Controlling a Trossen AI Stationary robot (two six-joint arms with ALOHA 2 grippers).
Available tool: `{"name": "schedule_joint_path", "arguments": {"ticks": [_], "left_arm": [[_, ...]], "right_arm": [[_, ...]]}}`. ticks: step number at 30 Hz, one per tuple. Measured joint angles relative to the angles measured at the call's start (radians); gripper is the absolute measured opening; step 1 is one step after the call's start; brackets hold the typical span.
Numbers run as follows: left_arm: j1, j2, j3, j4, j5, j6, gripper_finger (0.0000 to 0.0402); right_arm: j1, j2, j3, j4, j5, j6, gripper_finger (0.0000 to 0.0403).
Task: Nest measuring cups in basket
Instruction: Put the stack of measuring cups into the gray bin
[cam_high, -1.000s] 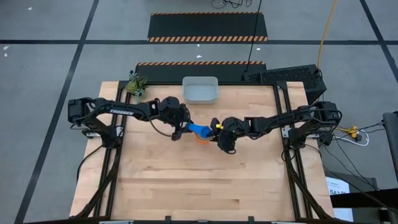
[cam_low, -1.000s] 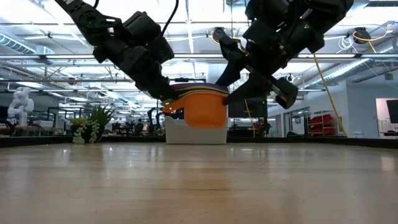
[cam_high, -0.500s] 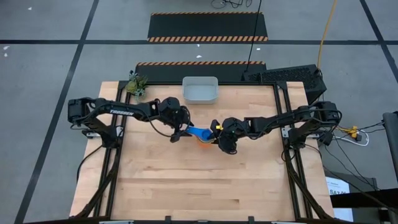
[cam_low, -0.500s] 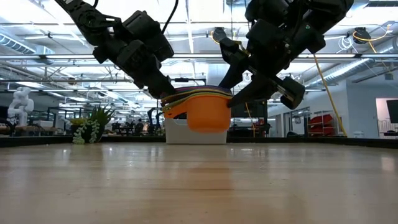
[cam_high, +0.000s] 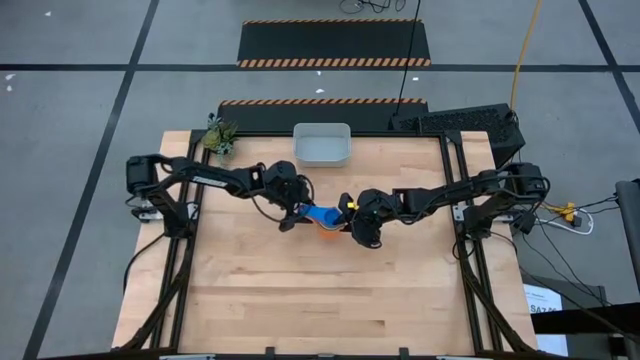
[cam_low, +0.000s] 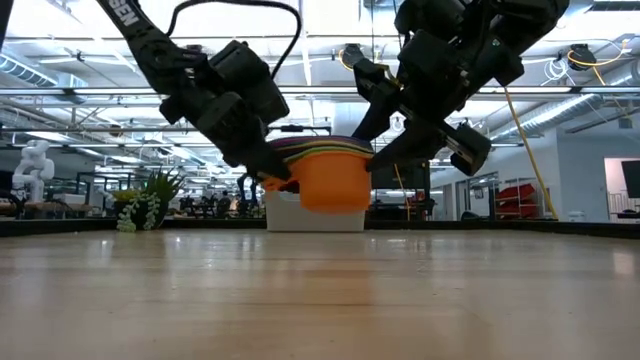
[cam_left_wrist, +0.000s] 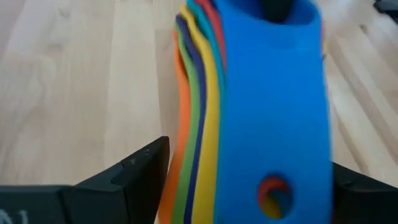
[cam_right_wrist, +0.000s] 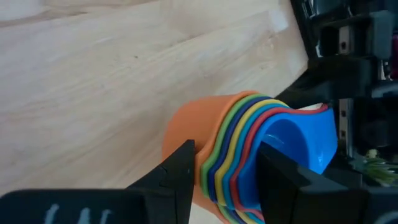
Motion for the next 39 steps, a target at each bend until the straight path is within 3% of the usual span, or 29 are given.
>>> {"name": "schedule_joint_path", "arguments": {"ticks": [4,12,17,19,25,29,35,39], "left_arm": [[0.008,-0.005,0.001,0.005,0.006,0.021,0.0256],[0.058,-0.007,0.000,-0.017,0.118,0.055,0.0150],[0.073,-0.007,0.000,-0.013,0.140,0.040,0.0147],[0.073,-0.007,0.000,-0.005,0.123,0.007,0.0170],[0.073,-0.007,0.000,0.003,0.010,-0.026,0.0287],[0.074,-0.007,0.001,-0.004,-0.005,-0.022,0.0340],[0.081,-0.008,0.002,-0.042,-0.016,-0.016,0.0364],[0.085,-0.009,0.002,-0.119,-0.151,0.023,0.0361]], "right_arm": [[0.000,0.000,0.000,-0.008,0.001,0.000,0.0121],[-0.002,0.000,0.000,-0.013,0.005,-0.002,0.0121],[-0.008,0.000,0.000,-0.019,0.005,0.004,0.0121],[-0.015,0.000,0.000,-0.026,0.006,0.011,0.0121],[-0.021,0.000,0.000,-0.035,0.004,0.016,0.0121],[-0.021,0.000,0.000,-0.036,0.001,0.017,0.0121],[-0.021,0.000,0.000,-0.064,0.001,0.029,0.0121],[-0.022,0.000,0.000,-0.073,0.006,0.033,0.0121]]}}
